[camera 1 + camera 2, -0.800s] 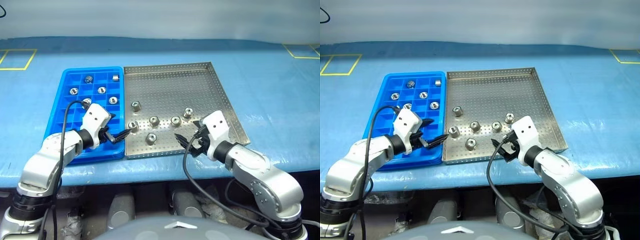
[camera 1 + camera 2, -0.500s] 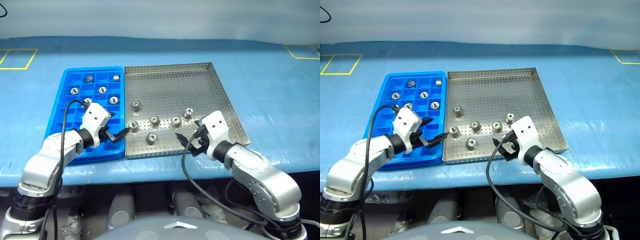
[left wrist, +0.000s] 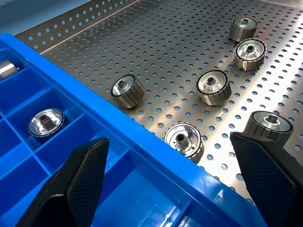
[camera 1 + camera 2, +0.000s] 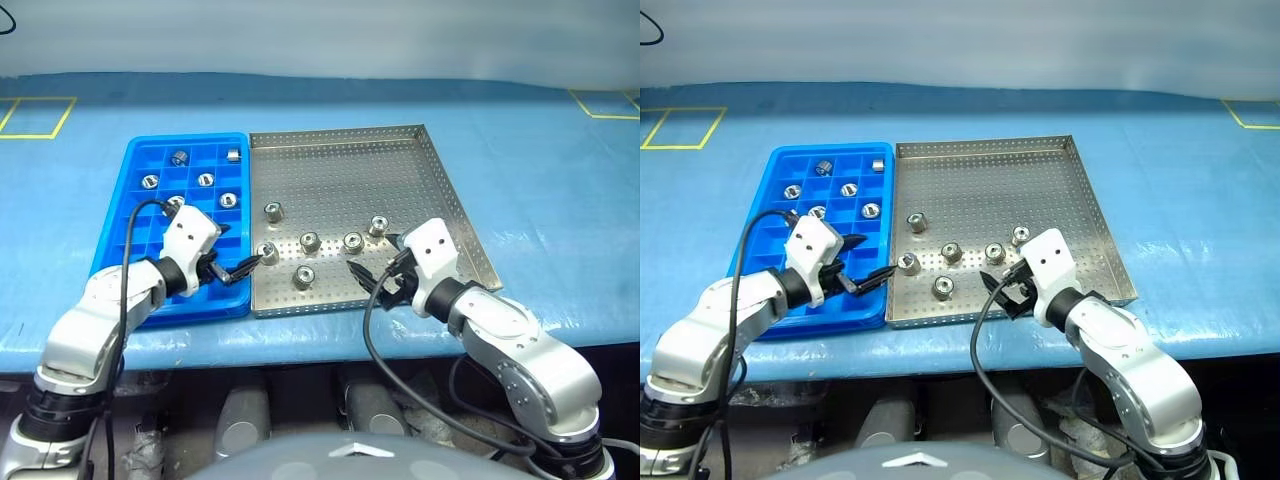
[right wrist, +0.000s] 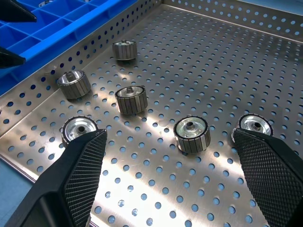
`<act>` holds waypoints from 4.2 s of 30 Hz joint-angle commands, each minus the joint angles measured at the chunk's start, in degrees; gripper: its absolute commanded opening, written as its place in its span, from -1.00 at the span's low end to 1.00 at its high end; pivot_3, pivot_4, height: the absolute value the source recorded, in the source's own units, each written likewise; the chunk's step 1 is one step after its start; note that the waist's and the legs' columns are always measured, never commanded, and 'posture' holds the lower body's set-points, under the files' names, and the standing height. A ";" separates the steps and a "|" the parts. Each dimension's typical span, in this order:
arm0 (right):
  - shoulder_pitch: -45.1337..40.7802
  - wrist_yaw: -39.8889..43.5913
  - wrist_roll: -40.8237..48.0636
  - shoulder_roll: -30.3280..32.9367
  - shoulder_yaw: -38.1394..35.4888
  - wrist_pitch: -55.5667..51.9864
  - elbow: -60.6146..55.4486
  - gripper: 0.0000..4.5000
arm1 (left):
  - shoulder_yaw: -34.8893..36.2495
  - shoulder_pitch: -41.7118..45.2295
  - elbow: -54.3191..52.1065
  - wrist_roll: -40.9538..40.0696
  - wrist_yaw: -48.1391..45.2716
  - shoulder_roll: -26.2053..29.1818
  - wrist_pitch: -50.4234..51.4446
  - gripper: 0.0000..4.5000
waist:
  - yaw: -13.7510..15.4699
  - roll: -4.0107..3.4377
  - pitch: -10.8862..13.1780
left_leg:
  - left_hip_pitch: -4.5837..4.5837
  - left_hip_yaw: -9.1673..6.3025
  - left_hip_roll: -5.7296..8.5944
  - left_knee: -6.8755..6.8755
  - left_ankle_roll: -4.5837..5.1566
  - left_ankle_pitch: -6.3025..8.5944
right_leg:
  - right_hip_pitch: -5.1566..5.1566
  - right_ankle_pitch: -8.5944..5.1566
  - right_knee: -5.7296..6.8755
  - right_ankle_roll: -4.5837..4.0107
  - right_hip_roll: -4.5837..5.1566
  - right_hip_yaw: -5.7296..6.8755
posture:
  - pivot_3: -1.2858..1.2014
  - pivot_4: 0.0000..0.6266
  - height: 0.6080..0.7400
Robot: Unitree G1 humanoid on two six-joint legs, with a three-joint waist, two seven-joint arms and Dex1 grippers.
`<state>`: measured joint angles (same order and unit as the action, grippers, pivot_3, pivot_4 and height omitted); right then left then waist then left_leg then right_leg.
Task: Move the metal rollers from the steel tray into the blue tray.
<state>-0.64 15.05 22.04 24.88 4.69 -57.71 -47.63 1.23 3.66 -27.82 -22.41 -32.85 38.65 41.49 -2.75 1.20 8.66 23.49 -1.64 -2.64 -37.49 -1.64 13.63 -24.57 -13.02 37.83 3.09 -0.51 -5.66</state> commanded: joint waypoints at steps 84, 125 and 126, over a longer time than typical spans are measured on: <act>1.91 -6.11 -5.41 -10.39 5.50 4.76 2.12 1.00 | -19.21 57.69 69.85 34.07 -38.81 -9.39 -30.21 0.27 | 0.69 0.05 0.05 | 0.19 -0.07 0.13 -0.60 0.41 0.23 | 0.03 0.07 0.43 0.53 -0.04 -0.07 | 0.01 -0.52 1.00; 6.76 -10.05 -7.94 -12.45 4.39 6.87 -0.07 1.00 | -26.26 65.52 97.70 45.86 -28.30 -20.42 -38.86 0.82 | -4.89 0.06 0.03 | 0.19 -0.05 0.15 -0.63 0.44 0.24 | 0.05 0.12 0.40 0.64 -0.07 -0.21 | -0.09 -0.52 1.00; 6.77 -10.06 -7.96 -12.43 4.36 6.85 -0.07 1.00 | -26.00 65.45 97.78 45.75 -27.80 -20.63 -38.74 0.71 | -4.87 0.06 0.03 | 0.19 -0.05 0.16 -0.63 0.44 0.24 | 0.05 0.12 0.40 0.64 -0.07 -0.21 | -0.09 -0.52 1.00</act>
<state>6.21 5.01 14.30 12.71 9.63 -52.41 -45.76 -25.74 68.90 69.87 23.87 -61.52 18.28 2.38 -7.62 1.26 8.70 23.68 -1.68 -2.48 -38.12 -1.20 13.87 -24.52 -12.90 38.23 3.73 -0.58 -5.88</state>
